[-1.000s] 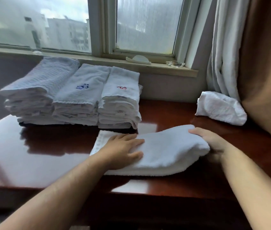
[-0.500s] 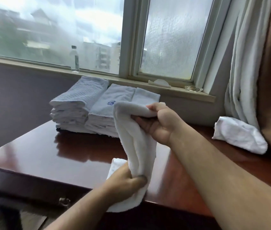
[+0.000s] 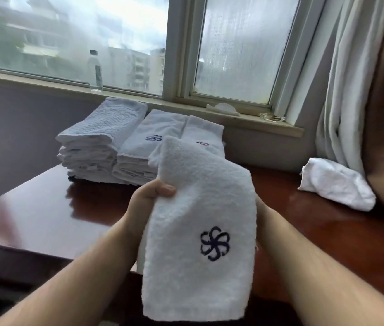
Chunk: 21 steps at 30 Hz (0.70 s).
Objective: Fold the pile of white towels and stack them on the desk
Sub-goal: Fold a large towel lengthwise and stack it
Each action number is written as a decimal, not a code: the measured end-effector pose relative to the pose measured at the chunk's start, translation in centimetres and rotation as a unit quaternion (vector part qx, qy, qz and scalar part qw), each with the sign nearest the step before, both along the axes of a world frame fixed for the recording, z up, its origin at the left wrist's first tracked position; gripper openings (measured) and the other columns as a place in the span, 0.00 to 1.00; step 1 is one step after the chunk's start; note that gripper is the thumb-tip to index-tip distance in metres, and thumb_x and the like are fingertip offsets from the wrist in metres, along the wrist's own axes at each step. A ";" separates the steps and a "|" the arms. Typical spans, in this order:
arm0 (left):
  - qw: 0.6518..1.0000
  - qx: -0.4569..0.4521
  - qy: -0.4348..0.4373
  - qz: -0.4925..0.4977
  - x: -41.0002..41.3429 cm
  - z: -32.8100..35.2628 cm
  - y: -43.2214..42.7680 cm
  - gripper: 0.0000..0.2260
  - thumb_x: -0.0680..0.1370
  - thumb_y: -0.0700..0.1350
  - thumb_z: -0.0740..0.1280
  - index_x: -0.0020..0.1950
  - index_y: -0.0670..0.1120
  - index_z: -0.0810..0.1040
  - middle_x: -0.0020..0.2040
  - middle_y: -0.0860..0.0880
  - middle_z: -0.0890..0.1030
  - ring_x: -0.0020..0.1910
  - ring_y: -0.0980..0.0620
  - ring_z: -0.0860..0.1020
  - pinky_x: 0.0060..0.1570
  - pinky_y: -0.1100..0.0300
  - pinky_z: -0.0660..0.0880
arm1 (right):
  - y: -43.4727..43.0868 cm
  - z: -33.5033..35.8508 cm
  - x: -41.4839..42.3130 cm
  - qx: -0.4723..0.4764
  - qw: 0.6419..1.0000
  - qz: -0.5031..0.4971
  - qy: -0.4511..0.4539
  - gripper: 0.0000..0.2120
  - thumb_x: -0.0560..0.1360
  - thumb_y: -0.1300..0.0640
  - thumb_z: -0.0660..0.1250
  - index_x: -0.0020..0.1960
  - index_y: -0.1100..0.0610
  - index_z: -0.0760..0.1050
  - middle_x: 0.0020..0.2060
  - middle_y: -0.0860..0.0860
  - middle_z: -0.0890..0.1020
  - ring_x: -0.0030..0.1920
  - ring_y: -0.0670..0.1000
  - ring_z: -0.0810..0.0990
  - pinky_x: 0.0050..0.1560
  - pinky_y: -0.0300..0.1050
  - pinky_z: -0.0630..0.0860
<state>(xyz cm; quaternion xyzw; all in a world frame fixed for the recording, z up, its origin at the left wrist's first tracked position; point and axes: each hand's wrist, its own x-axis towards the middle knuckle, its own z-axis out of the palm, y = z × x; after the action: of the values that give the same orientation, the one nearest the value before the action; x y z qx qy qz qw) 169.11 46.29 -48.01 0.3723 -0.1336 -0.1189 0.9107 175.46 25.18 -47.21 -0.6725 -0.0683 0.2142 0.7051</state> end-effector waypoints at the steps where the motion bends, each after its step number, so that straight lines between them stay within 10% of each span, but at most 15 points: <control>1: 1.000 0.005 -0.002 -0.008 0.1 -0.1 0.0 0.27 0.51 0.39 0.79 0.49 0.36 0.86 0.44 0.38 0.84 0.41 0.41 0.85 0.42 0.51 0.83 | 0.4 -0.3 0.3 0.054 0.998 -0.012 0.004 0.25 0.83 0.48 0.57 0.35 0.54 0.85 0.34 0.52 0.84 0.28 0.45 0.83 0.27 0.37 0.77; 5: 0.999 0.038 0.001 -0.016 0.7 0.2 0.6 0.18 0.59 0.40 0.71 0.47 0.37 0.86 0.43 0.39 0.85 0.41 0.42 0.85 0.43 0.53 0.83 | 1.7 1.7 1.8 0.226 0.974 -0.005 -0.004 0.30 0.82 0.34 0.53 0.61 0.55 0.83 0.52 0.56 0.85 0.49 0.54 0.86 0.45 0.48 0.83; 12: 0.998 0.061 0.011 0.014 2.2 1.3 3.7 0.17 0.62 0.40 0.64 0.46 0.38 0.86 0.43 0.40 0.85 0.41 0.42 0.85 0.43 0.53 0.83 | 3.3 7.3 4.1 0.138 0.984 0.109 -0.028 0.27 0.80 0.46 0.63 0.74 0.60 0.71 0.64 0.59 0.80 0.63 0.59 0.80 0.67 0.56 0.74; 21: 0.992 0.123 0.023 0.018 5.1 2.6 8.7 0.26 0.56 0.48 0.81 0.51 0.39 0.87 0.47 0.39 0.86 0.45 0.42 0.86 0.45 0.51 0.82 | 10.8 11.5 8.4 0.158 0.983 0.018 -0.095 0.20 0.81 0.55 0.65 0.68 0.67 0.75 0.55 0.61 0.83 0.53 0.60 0.83 0.54 0.53 0.82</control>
<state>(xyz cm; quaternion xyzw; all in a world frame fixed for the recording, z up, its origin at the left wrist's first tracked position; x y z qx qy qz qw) 174.25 54.97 -45.44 0.4813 -0.0904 -0.1267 0.8626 183.88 35.96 -35.74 -0.5687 -0.1801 0.1488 0.7887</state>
